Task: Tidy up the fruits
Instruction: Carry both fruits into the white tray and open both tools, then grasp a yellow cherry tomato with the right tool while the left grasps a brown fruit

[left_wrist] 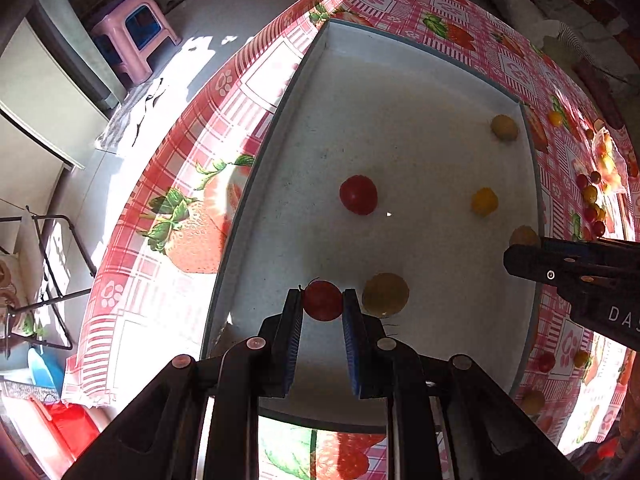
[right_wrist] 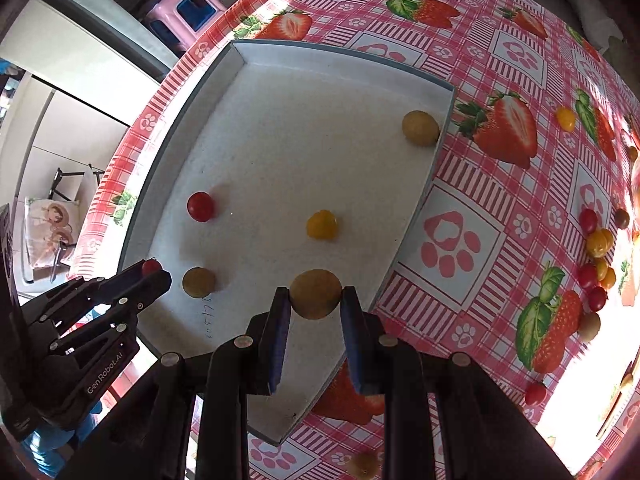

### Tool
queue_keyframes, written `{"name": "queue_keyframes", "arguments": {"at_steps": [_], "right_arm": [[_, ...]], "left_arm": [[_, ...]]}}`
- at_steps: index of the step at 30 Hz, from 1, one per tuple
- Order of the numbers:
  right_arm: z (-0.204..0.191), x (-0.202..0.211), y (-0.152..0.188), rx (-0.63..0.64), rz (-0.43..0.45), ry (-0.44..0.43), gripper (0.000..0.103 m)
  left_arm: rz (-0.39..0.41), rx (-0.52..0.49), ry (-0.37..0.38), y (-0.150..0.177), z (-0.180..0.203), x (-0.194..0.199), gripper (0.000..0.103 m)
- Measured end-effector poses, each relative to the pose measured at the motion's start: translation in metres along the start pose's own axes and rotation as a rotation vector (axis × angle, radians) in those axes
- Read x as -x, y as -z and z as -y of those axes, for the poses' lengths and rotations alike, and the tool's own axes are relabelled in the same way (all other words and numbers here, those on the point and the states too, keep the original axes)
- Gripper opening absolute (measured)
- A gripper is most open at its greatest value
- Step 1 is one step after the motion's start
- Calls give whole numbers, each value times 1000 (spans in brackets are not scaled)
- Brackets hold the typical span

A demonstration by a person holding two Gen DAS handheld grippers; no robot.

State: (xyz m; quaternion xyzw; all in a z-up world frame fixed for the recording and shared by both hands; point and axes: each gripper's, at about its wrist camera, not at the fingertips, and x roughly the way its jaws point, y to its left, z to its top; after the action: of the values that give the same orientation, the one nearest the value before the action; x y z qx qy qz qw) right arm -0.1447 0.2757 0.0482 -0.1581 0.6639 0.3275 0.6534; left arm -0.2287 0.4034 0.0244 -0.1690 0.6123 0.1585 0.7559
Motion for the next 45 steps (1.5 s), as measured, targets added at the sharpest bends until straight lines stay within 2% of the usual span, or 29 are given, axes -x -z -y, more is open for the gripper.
{"name": "queue_keyframes", "arguments": {"at_steps": [10, 11, 12, 13, 14, 17, 20, 23, 24, 25, 31, 36, 45], "right_arm": [[-4, -29, -1, 5, -65, 32, 29], [-4, -31, -1, 6, -74, 34, 29], [-6, -32, -3, 7, -69, 39, 29], [-9, -33, -5, 7, -67, 43, 29], [-10, -34, -6, 8, -68, 46, 29], [-12, -33, -8, 6, -75, 37, 31], [-14, -31, -13, 6, -72, 27, 42], [-14, -19, -18, -8, -46, -16, 64], [-15, -13, -18, -11, -33, -24, 76], [-16, -8, -18, -13, -18, -28, 83], [0, 22, -6, -53, 36, -33, 83], [42, 37, 8, -140, 61, -13, 83], [122, 58, 83, -295, 34, 67, 83]], "left_arm": [[-23, -20, 1, 5, -1, -11, 23], [-29, -19, 1, 6, 0, -11, 31], [-31, -17, -6, 6, 1, -12, 54], [-22, -17, -23, 7, 1, -10, 68], [-1, -19, -26, 8, 1, -7, 78], [-5, -38, -35, 10, 4, -6, 78], [-13, -38, -32, 12, 4, -6, 78], [-15, -47, -34, 14, 7, -3, 78], [-16, -54, -34, 15, 9, -2, 78], [-16, -63, -35, 16, 11, 0, 78], [-6, -126, -34, 21, 30, 10, 78], [8, -178, -14, 25, 53, 22, 78], [43, -338, 39, 45, 110, 45, 78]]}}
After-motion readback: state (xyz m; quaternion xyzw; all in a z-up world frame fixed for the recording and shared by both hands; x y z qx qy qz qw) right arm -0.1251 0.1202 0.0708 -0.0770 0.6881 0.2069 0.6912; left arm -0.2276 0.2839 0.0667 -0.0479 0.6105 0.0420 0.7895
